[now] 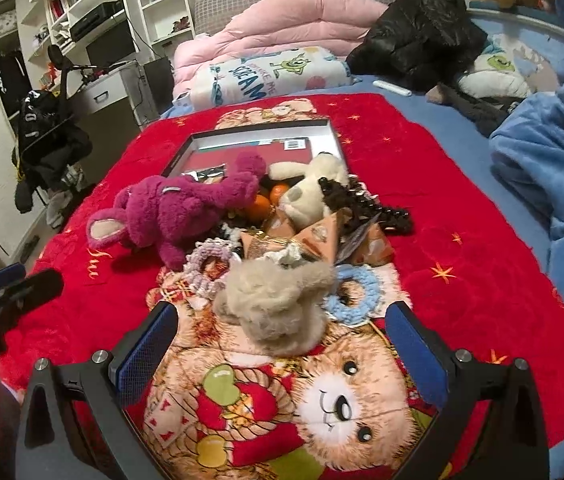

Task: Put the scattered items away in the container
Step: 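Move left gripper to the magenta plush while right gripper moves to the beige fluffy plush, then close left gripper on the magenta plush while right gripper closes on the beige fluffy plush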

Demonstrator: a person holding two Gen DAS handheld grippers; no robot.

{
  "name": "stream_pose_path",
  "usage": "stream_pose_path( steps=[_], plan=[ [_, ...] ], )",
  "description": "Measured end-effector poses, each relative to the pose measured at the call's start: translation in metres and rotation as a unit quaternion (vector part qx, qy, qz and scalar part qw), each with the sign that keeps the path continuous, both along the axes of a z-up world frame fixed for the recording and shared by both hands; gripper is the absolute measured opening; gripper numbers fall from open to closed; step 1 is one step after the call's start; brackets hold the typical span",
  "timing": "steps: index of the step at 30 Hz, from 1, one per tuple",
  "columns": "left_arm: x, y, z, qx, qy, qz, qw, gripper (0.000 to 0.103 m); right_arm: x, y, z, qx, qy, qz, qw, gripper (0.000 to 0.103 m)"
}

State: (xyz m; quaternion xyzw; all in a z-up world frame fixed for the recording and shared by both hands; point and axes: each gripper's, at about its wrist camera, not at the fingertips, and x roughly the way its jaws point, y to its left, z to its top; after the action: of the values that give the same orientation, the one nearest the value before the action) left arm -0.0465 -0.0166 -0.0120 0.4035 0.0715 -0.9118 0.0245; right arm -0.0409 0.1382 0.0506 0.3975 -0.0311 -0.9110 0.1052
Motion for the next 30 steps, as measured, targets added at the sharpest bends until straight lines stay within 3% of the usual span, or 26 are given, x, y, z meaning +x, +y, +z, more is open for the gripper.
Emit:
stream_pose_path(
  steps=[4, 9, 15, 24, 30],
  plan=[
    [-0.028, 0.000, -0.003, -0.001, -0.021, -0.005, 0.9998, 0.103, -0.010, -0.005, -0.004, -0.002, -0.006, 0.004, 1.000, 0.103],
    [-0.075, 0.005, -0.007, -0.031, -0.057, -0.026, 0.9976, 0.103, -0.024, -0.005, -0.011, -0.007, -0.017, 0.008, 1.000, 0.103],
    [-0.121, 0.004, -0.010, -0.023, -0.065, -0.018, 0.9975, 0.103, -0.038, -0.002, -0.025, -0.025, -0.037, 0.010, 0.999, 0.103],
    [-0.153, 0.004, -0.048, -0.017, -0.090, -0.024, 0.9955, 0.103, -0.057, -0.013, -0.049, -0.002, -0.065, 0.025, 0.998, 0.103],
    [-0.166, 0.003, -0.065, -0.017, -0.097, -0.013, 0.9951, 0.103, -0.081, -0.013, -0.060, -0.016, -0.090, 0.015, 0.996, 0.103]
  ],
)
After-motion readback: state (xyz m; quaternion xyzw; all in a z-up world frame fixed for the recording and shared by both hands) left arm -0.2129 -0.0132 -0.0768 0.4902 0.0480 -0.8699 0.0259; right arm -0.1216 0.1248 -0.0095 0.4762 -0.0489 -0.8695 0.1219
